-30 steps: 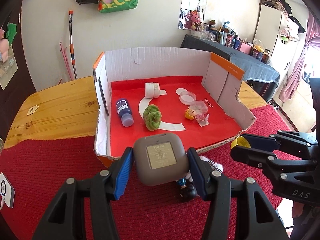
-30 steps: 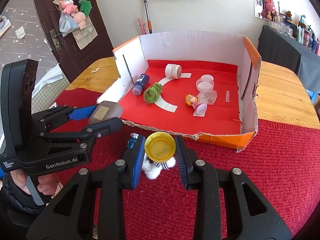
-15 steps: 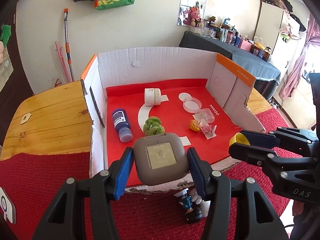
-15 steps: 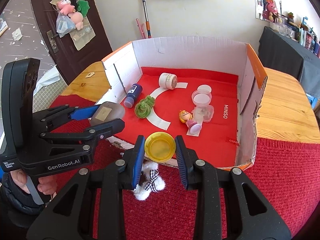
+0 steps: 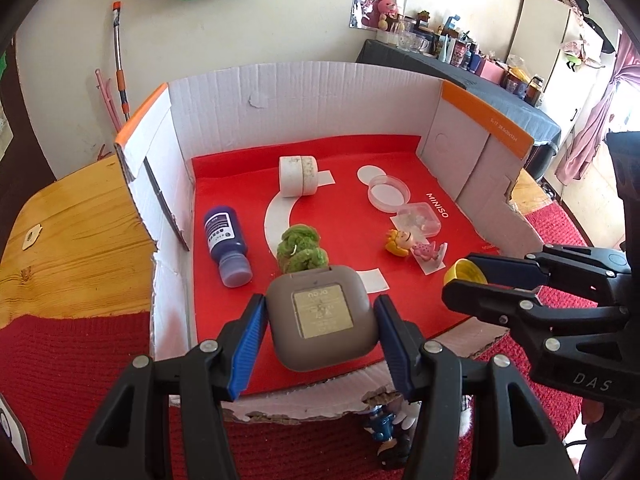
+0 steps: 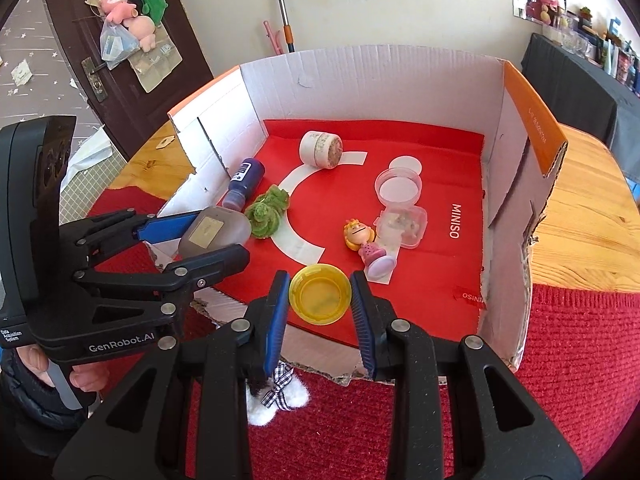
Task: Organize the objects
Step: 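Carry the grey case into the box with the left gripper while the right gripper carries the yellow cap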
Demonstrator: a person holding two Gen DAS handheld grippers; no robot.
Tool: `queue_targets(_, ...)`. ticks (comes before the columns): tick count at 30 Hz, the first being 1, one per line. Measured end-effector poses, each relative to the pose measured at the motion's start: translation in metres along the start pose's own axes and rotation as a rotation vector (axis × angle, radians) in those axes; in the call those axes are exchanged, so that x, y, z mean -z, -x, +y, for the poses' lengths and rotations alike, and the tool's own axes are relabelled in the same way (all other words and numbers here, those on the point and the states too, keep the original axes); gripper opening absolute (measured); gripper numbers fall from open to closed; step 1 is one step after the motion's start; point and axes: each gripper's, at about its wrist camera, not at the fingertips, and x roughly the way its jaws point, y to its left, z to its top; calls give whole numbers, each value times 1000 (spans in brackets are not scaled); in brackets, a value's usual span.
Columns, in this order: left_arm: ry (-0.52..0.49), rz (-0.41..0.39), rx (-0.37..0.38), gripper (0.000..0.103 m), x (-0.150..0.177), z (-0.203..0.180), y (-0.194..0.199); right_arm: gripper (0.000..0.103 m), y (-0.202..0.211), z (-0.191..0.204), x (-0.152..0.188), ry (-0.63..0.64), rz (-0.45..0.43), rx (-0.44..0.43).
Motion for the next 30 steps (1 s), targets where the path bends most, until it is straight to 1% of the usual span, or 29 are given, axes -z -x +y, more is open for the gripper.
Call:
queue_targets(18,-2,47,10,57,-4,4,-19,29,-24,-9,-3,-8,81,6)
queue_targets(30,8,53,11,57,-5,7,-26,29,-32,-17,-3,-11,96,31)
